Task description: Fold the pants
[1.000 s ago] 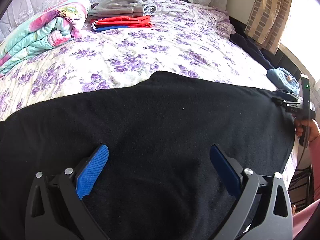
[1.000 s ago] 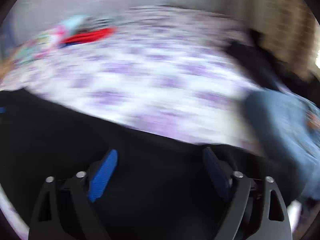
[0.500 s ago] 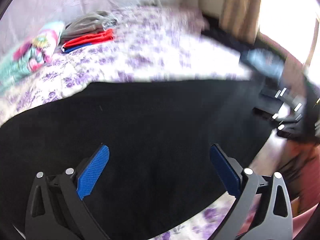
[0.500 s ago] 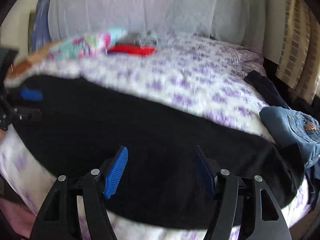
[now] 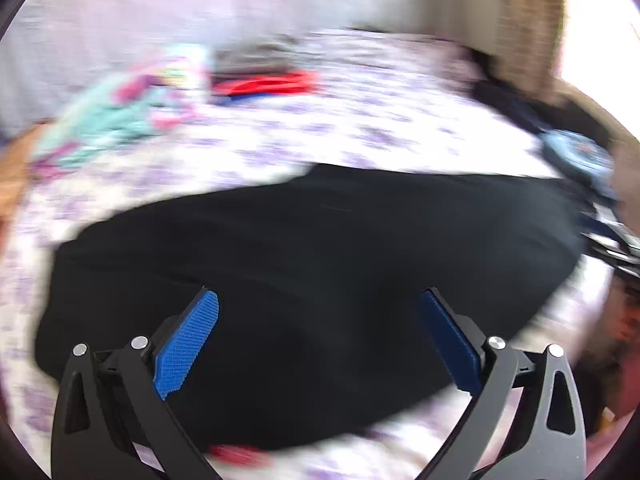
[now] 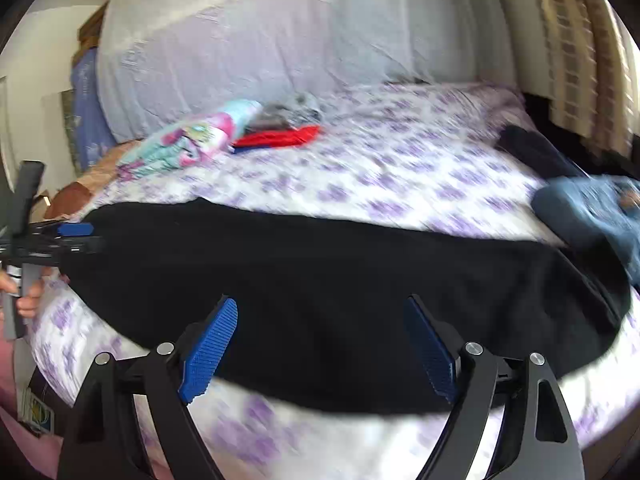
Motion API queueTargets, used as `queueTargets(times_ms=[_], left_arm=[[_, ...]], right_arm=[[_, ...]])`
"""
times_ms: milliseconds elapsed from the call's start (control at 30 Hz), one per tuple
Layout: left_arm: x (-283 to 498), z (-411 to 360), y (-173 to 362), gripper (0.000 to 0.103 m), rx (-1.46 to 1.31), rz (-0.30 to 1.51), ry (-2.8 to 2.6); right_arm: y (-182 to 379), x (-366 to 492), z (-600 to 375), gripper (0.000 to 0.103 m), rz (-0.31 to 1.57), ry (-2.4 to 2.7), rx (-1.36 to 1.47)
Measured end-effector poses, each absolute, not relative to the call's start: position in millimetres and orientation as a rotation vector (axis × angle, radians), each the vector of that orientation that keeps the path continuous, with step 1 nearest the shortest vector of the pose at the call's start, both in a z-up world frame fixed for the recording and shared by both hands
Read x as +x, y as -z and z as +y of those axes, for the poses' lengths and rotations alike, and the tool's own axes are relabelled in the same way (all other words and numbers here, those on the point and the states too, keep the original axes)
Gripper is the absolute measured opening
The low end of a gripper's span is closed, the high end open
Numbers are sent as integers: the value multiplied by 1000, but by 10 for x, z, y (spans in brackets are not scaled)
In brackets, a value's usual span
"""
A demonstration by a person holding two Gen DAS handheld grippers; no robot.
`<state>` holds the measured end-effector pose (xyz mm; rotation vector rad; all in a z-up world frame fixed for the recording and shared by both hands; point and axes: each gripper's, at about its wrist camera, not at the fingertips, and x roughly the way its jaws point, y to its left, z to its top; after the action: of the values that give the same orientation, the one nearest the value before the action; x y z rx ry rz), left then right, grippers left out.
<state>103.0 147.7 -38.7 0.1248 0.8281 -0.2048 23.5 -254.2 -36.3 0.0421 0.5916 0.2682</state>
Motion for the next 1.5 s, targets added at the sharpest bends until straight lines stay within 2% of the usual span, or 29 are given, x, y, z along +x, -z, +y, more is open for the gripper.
queueTargets(times_ms=[133, 167, 200, 267, 367, 433, 533, 633, 867, 1067, 1200, 1267, 1300, 1333, 1367, 1500], left_arm=[[1230, 1993, 801, 99, 66, 956, 14], [1160, 2078, 808, 99, 18, 935, 49], [1057, 2134, 785, 99, 7, 913, 66], [846, 2173, 742, 99, 84, 889, 55], [718, 2350, 655, 99, 68, 903, 67], [768, 2458, 515, 99, 16, 904, 54], [879, 2464, 186, 98, -39, 796, 110], [1200, 2197, 102, 98, 28, 759, 209], [2001, 1882, 647, 98, 76, 965, 274], [2078, 2594, 722, 98, -19, 1026, 94], [2010, 2925, 685, 72, -134, 1038, 110], [1971, 2858, 610, 73, -131, 1038, 55], [1942, 2776, 567, 81, -114, 1036, 25], [1902, 2681, 535, 95, -95, 1026, 10], [1837, 2536, 459, 99, -64, 992, 12], [1543, 1881, 236, 98, 82, 895, 129]], right_arm=[[531, 524, -2114, 86, 659, -295, 17], [618, 547, -2041, 86, 703, -293, -5], [725, 550, -1997, 87, 742, -285, -40], [812, 369, -1970, 88, 679, -275, -120], [833, 211, -2072, 90, 670, -302, -88], [843, 198, -2131, 91, 671, -320, -50], [846, 251, -2081, 97, 670, -299, -72], [862, 266, -2009, 99, 662, -276, -85], [864, 248, -2018, 99, 656, -279, -73], [881, 242, -2036, 100, 640, -290, -66], [884, 248, -2033, 100, 633, -298, -65], [887, 243, -2037, 100, 628, -301, -62], [890, 238, -2037, 100, 625, -302, -61], [895, 234, -2038, 100, 620, -303, -61], [894, 232, -2039, 100, 617, -304, -60], [901, 223, -2046, 100, 608, -310, -55]])
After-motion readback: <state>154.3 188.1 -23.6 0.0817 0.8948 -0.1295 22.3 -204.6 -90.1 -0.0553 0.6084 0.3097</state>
